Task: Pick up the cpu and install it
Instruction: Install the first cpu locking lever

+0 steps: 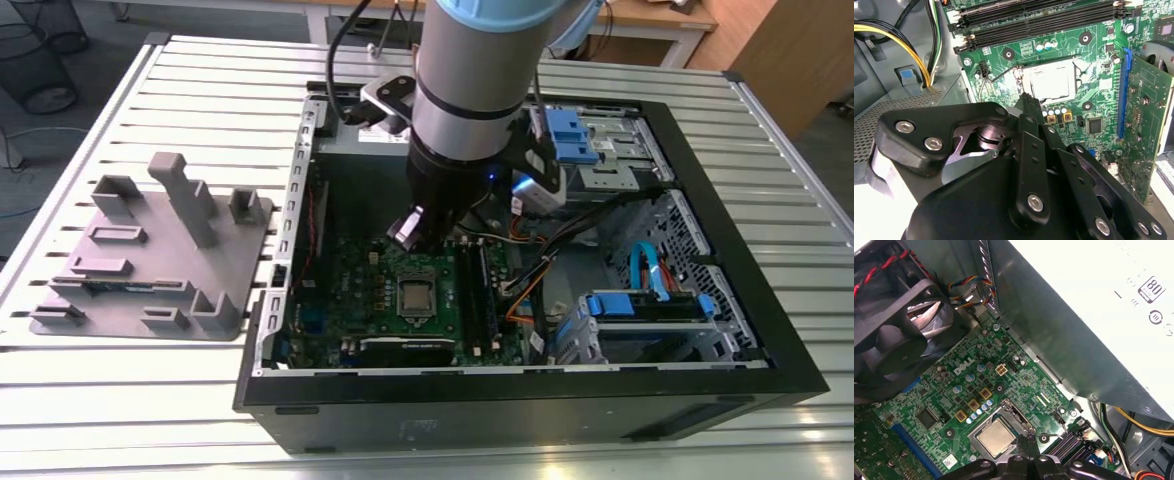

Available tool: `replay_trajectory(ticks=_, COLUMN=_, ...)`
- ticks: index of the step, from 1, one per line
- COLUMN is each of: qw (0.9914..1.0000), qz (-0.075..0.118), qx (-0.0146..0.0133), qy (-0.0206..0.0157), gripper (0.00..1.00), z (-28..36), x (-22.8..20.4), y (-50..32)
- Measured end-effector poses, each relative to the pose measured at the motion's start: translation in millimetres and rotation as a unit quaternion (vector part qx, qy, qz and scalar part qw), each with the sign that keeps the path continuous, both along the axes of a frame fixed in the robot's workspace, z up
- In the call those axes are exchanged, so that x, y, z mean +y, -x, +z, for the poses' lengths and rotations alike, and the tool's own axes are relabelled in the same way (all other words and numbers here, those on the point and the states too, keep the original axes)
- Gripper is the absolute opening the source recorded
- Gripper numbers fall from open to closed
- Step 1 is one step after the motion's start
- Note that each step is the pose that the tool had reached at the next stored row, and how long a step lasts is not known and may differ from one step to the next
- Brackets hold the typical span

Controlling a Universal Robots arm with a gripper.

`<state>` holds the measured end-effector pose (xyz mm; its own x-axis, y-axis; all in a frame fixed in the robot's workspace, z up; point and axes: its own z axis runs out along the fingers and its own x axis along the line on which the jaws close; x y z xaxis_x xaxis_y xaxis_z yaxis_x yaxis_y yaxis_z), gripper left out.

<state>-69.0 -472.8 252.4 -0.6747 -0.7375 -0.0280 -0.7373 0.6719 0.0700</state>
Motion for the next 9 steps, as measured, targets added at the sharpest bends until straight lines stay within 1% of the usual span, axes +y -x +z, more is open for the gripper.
replay_trajectory(ticks=3, qw=1.0, qz=0.0, qx=0.0, qy=0.0, gripper=0.11, z=1.8, x=0.0, y=-0.1)
replay_trajectory(ticks=9, qw=1.0, qz=0.0, qx=0.0, qy=0.0, gripper=0.11, z=2.0, x=0.0, y=0.0)
